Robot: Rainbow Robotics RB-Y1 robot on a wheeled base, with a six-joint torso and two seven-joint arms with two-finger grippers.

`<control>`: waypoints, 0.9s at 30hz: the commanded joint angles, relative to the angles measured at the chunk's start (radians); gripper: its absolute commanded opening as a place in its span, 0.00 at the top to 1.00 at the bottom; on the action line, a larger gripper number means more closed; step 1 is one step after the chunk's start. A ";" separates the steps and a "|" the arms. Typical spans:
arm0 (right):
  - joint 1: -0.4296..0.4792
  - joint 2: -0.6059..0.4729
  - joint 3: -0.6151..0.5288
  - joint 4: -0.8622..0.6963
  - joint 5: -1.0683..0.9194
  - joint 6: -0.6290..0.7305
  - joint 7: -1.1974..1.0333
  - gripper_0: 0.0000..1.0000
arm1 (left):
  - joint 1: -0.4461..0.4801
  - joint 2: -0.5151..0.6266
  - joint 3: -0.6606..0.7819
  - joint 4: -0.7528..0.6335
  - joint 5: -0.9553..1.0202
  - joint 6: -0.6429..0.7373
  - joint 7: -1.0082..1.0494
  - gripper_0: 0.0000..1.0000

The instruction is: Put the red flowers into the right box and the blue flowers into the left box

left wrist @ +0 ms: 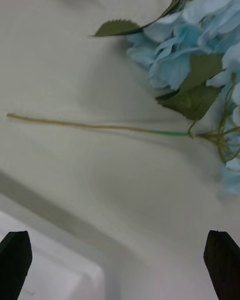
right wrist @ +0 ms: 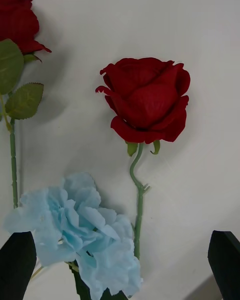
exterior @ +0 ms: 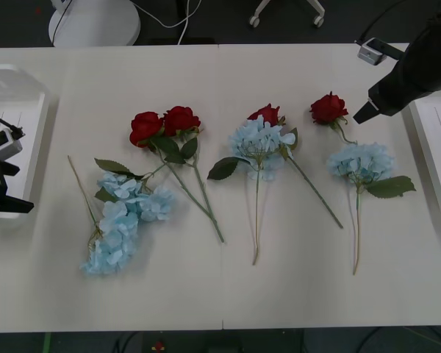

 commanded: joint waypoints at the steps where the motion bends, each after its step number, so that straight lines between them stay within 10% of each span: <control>1: -0.055 0.043 0.010 0.055 0.024 -0.037 -0.035 0.00 | -0.008 -0.012 -0.034 -0.041 0.126 -0.009 -0.023 0.00; 8: -0.055 0.095 0.014 0.165 0.050 -0.106 -0.035 0.00 | -0.008 -0.012 -0.051 -0.087 0.230 -0.061 0.020 0.00; 27: -0.055 0.207 0.029 0.303 0.161 -0.293 -0.052 0.00 | -0.025 -0.008 -0.152 -0.092 0.485 -0.409 1.527 0.00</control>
